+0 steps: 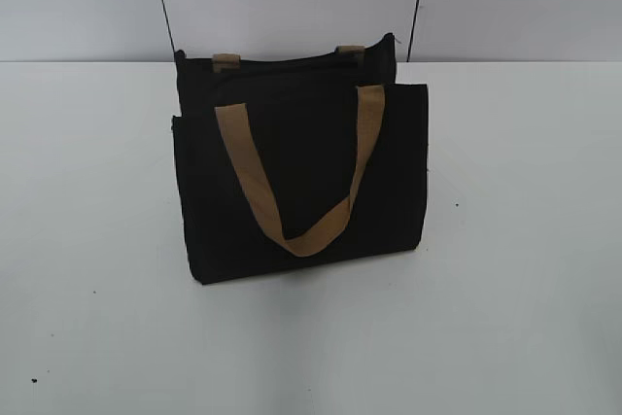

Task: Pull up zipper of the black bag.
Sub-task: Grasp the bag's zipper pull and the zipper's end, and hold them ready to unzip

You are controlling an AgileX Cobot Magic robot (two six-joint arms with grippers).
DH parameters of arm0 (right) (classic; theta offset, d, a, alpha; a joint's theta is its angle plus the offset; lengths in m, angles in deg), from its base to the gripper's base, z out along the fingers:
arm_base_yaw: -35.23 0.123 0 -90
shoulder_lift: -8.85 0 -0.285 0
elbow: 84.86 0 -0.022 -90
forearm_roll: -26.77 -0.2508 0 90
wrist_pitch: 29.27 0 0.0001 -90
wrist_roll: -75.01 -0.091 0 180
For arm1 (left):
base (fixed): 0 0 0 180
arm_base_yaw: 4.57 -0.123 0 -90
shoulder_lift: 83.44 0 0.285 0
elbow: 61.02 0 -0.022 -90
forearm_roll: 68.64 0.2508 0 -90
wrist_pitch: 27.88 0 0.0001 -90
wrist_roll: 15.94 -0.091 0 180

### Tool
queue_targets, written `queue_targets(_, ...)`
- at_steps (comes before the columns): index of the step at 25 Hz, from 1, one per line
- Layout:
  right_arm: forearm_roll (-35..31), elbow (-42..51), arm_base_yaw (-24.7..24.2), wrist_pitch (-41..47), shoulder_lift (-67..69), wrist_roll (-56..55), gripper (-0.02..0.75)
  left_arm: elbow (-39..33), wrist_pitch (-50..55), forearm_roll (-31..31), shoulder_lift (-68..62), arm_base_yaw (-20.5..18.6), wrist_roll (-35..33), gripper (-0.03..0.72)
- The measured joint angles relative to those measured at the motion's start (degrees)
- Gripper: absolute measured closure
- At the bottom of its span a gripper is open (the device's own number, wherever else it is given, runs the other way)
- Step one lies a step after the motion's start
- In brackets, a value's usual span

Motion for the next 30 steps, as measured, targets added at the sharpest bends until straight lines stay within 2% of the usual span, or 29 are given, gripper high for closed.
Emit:
queue_targets(10,0.0,0.0,0.0,0.0,0.0,0.0,0.253,0.0,-0.06,0.0,-0.07,0.0,0.0,0.251)
queue_targets(16,0.0,0.0,0.0,0.0,0.0,0.0,0.253,2.85,-4.49,-0.38,-8.0,0.0,0.0,0.251)
queue_targets(26,0.0,0.0,0.0,0.0,0.0,0.0,0.253,3.61,-32.91,-1.97,-30.2,0.0,-2.07,0.251)
queue_targets(30,0.0,0.0,0.0,0.0,0.0,0.0,0.253,3.61,-47.18,-3.04,-37.98,1.46,-3.68,0.251)
